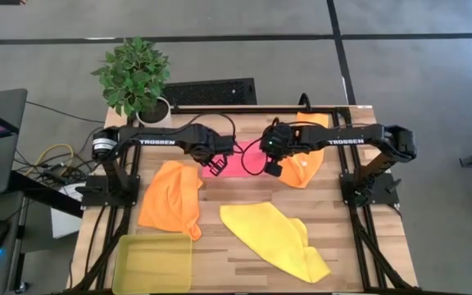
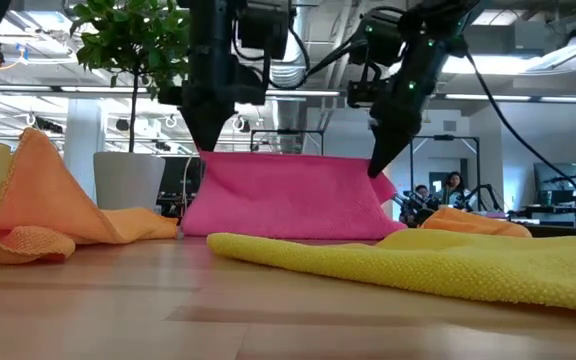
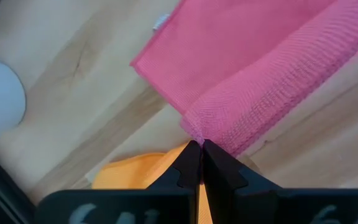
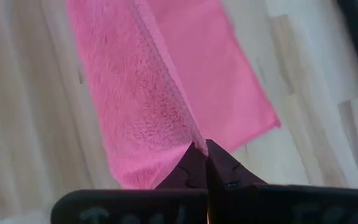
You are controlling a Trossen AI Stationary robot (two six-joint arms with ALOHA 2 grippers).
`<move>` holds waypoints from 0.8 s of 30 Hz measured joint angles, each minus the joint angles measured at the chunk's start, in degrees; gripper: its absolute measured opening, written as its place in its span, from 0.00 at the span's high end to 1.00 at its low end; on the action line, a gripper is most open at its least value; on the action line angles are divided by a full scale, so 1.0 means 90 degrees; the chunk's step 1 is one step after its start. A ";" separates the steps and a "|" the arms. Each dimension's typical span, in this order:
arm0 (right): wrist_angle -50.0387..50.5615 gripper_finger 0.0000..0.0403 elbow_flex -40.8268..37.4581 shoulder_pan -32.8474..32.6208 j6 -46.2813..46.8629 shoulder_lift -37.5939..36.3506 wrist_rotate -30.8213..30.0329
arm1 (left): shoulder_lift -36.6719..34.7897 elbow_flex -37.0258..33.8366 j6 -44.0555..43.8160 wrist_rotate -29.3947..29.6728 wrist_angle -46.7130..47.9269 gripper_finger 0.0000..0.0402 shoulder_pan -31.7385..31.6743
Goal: Fold microfiber towels
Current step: Fold the pink microfiber towel
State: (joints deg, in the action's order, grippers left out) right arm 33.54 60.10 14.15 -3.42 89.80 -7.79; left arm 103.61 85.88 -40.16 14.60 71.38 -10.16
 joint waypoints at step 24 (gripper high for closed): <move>-0.0733 0.99 -0.0049 0.0394 -0.0342 0.0682 0.0189 | 0.0785 -0.0081 0.0569 -0.0417 -0.0134 1.00 -0.0908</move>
State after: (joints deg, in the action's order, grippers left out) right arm 26.95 59.66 17.70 -6.50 95.94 -6.09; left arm 110.67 85.14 -35.04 10.85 70.18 -18.34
